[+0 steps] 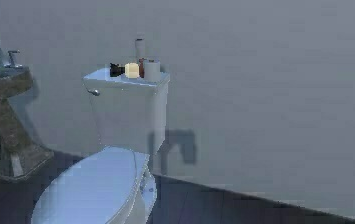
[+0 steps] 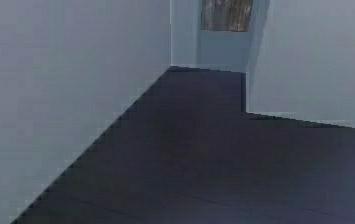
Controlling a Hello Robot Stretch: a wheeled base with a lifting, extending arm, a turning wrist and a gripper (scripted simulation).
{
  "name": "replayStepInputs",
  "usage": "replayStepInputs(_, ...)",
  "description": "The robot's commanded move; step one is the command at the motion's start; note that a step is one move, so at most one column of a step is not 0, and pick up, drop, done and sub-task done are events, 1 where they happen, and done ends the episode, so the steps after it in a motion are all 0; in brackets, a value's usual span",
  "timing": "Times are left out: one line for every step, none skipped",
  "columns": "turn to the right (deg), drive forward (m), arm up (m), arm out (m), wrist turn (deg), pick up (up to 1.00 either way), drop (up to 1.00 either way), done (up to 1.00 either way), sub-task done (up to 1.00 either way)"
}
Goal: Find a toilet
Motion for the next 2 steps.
replayStepInputs(-21.0,0.00,0.00,0.00,0.0,0.00,0.00,0.00,0.00)
replayStepInputs(0.0,0.00,0.00,0.00,0.0,0.00,0.00,1.00,0.00)
